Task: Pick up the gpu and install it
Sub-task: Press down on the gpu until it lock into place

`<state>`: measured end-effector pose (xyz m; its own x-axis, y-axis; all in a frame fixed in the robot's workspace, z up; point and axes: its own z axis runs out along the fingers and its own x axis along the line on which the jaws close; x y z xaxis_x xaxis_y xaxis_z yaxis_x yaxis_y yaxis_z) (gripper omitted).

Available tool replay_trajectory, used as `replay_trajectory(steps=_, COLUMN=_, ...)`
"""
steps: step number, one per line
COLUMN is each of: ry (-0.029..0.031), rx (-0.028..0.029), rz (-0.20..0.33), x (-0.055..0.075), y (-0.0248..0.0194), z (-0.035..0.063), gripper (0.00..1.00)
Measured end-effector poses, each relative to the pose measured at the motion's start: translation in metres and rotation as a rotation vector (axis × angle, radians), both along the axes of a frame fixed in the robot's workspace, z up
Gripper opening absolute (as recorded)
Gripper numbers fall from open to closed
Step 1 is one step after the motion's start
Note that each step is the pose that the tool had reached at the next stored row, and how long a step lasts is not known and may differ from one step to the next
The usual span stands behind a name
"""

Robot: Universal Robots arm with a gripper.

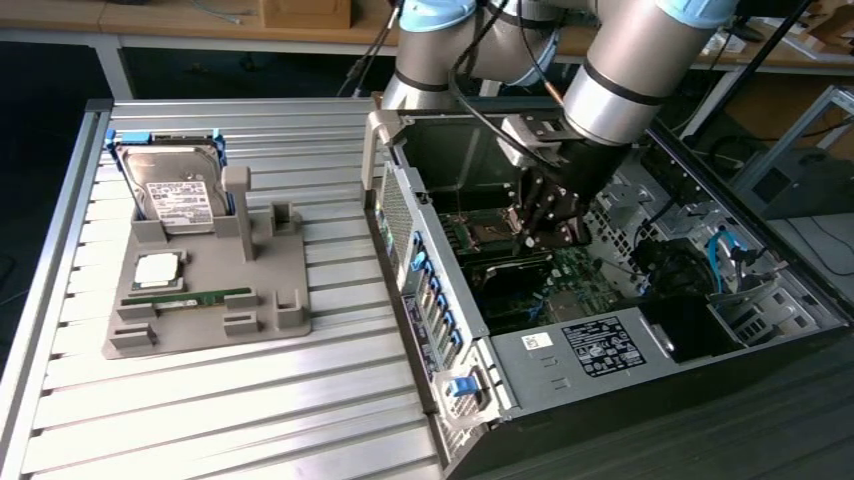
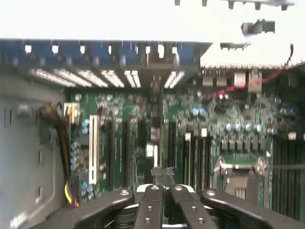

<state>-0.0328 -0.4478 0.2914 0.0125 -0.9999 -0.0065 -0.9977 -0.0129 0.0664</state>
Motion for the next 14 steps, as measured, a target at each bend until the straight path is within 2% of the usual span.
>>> replay_trajectory(steps=1, ry=0.0001, rx=-0.0001, rz=0.001, x=-0.017, y=0.0001, z=-0.0057, gripper=0.11)
replay_trajectory(steps=2, ry=0.0001, rx=-0.0001, rz=0.002, x=-0.028, y=0.0001, z=-0.0128, gripper=0.11)
replay_trajectory(steps=3, ry=0.0003, rx=-0.0005, rz=0.002, x=-0.031, y=0.0, z=-0.0163, gripper=0.11)
replay_trajectory(steps=14, ry=0.0003, rx=-0.0007, rz=0.002, x=-0.032, y=0.0, z=-0.0229, gripper=0.11)
